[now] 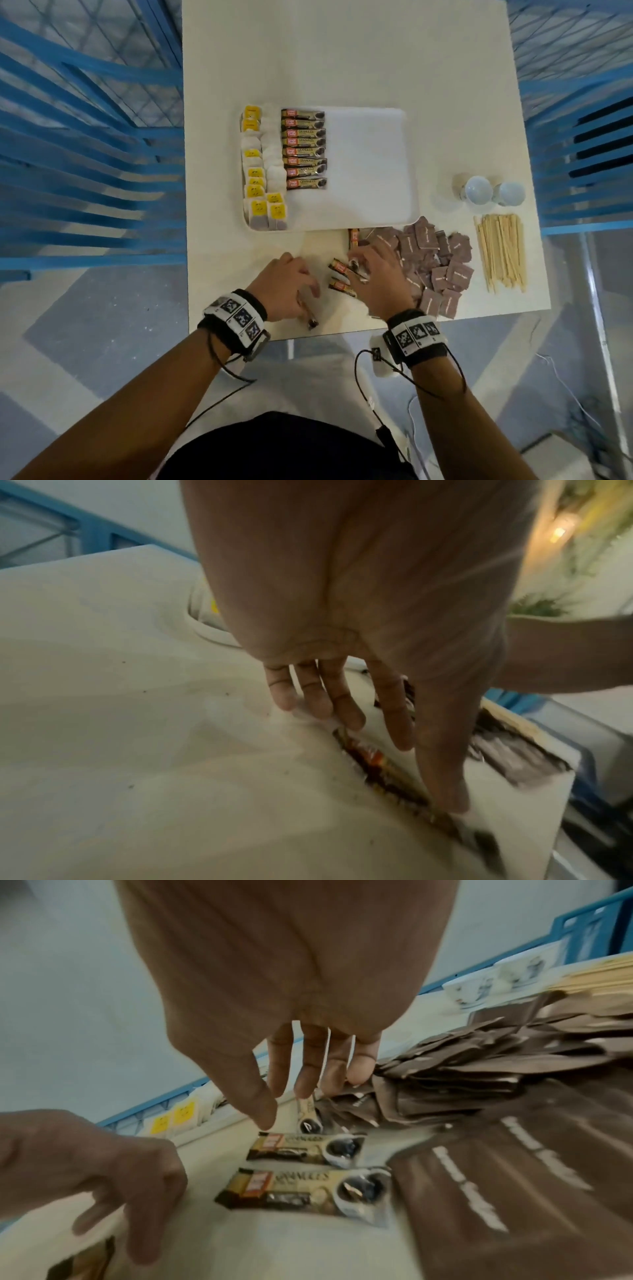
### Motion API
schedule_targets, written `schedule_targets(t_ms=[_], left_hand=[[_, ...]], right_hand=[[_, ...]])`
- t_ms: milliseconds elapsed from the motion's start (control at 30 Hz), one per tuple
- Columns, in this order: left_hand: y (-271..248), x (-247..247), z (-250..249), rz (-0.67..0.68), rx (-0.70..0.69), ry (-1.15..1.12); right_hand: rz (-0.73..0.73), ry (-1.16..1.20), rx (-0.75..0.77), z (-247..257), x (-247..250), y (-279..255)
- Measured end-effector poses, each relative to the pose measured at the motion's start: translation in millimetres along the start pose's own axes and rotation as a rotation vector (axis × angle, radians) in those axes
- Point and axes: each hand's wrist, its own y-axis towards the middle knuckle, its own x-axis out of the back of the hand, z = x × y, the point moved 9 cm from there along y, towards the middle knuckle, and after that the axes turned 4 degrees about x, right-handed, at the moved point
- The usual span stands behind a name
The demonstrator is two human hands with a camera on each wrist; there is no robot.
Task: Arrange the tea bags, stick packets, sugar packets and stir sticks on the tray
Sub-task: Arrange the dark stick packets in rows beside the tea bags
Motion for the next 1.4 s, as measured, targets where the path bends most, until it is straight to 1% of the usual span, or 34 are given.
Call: schedule_targets(t_ms=[67, 200, 300, 400, 500, 600, 667, 700, 767, 833, 900, 933, 1000, 1100, 1167, 1233, 1333, 1400], left_hand=[[0.2, -0.3, -0.7, -0.058, -0.028, 0.05], [2.1, 2.3, 2.5, -0.145, -0.012, -0.008], [0.1, 12.0, 11.6, -0.25, 0.04, -0.174], [-4.3, 20.1, 29.9, -0.352, 0.143, -0.407], [-8.1, 27.0, 41.9, -0.435, 0.235, -0.538], [-9.1, 30.5, 51.5, -0.446, 0.365, -0.616], [-9.4, 29.9, 53.9, -0.424, 0.445, -0.77], [-8.1, 28.8, 51.1, -0.405, 0.465, -0.898], [-1.4, 24.5, 44.7, -0.378, 0.487, -1.17], [5.1, 23.5, 38.0, -0.361, 0.509, -1.378], [13.2, 24.6, 26.9, -0.317, 0.468, -1.552], [16.8, 25.5, 22.3, -0.302, 0.44, -1.597], [19.8, 29.7, 18.4, -0.318, 0.419, -1.567], [22.6, 34.0, 30.7, -0.422, 0.448, -1.465], [24.5, 34.4, 33.2, -0.42, 0.435, -1.493], [23.9, 36.6, 33.1, -0.415, 0.428, -1.54], [23.5, 36.2, 34.0, -0.396, 0.445, -1.608], [22.8, 32.3, 35.8, -0.364, 0.481, -1.625]], right_hand=[[0.028, -0.057, -0.038, -5.9, -5.1, -11.4], [0.103, -0.118, -0.052, -8.6, -23.9, -23.4], [0.089, -0.101, -0.042, -3.3, -30.4, -23.0], [0.048, -0.08, -0.008, 8.7, -32.3, -15.7], [0.075, -0.052, -0.013, 19.0, -39.1, -7.1], [0.073, 0.011, -0.027, 27.4, -37.7, 3.0], [0.039, 0.117, -0.089, 27.9, -29.9, 11.4], [0.033, 0.158, -0.12, 28.0, -26.6, 15.9], [0.018, 0.197, -0.126, 30.9, -21.5, 26.7], [-0.003, 0.221, -0.093, 36.4, -18.4, 36.7], [-0.003, 0.237, -0.074, 43.5, -17.0, 43.7], [-0.001, 0.246, -0.065, 46.0, -16.6, 46.5], [0.016, 0.263, -0.021, 52.5, -15.5, 51.1], [0.08, 0.298, 0.08, 62.0, -13.8, 53.7], [0.074, 0.285, 0.098, 59.5, -6.8, 54.2], [0.007, 0.305, 0.039, 46.0, 4.5, 54.6], [-0.105, 0.3, -0.137, 6.6, 15.4, 51.3], [-0.093, 0.276, -0.263, -18.4, 12.7, 46.6]])
